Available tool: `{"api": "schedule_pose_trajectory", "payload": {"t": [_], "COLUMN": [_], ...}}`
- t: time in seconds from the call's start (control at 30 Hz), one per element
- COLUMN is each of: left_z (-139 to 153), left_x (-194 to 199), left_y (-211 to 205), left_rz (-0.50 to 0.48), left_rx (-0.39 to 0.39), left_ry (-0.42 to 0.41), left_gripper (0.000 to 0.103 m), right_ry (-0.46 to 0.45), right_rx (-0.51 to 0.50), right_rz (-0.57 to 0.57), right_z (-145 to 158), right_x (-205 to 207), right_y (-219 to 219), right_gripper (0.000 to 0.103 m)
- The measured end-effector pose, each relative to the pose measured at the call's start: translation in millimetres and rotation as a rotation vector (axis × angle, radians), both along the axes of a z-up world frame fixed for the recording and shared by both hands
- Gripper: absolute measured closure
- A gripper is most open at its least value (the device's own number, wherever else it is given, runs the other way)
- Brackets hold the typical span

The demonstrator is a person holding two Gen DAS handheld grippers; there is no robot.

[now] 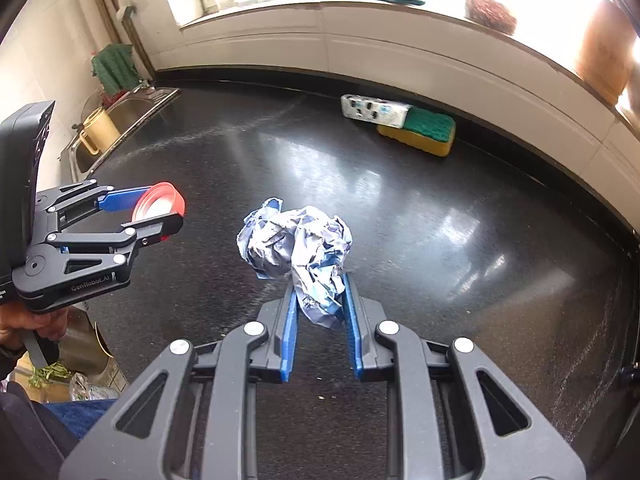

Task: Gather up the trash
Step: 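Carry red lid and crumpled foil to the bin and open both tools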

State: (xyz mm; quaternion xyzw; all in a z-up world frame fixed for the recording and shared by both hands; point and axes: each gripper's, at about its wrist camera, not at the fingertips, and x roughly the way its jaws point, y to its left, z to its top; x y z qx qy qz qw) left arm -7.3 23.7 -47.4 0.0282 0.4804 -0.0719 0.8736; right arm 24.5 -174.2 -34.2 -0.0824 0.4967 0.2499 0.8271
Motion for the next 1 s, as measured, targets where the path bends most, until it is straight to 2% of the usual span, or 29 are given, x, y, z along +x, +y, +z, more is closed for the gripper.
{"api": "schedule_pose_trajectory", "payload": {"t": [0.2,0.37,0.5,0.63,0.8,1.0], "left_z": [9,13,11,-7,-33,-79], "left_x": [-26,-72,-125,-180,-242,-295], "left_y": [42,106,161,212,257,304], "left_rz": [0.118,0.293,0.453,0.638,0.813,0.969], "left_rx": [0.000,0.007,0.049,0.052,0.041,-0.042], "left_ry": [-0.026,-0.033,-0.032,0.014,0.072,0.115], "left_gripper": [0.054,0.054,0.054,0.054,0.054,0.054], "right_ry": [-0.008,-0.006,0.016,0.059,0.124,0.190], "right_rx": [0.020,0.037,0.052,0.055,0.030,-0.018], "right_rz": [0.095,0.266,0.442,0.620,0.830,0.964], "right_z": [9,11,7,-4,-27,-59], "right_x": [-6,-21,-48,-82,-136,-188], "right_y": [45,120,194,263,345,420], "right_gripper": [0.081,0.081,0.081,0.081,0.081,0.081]}}
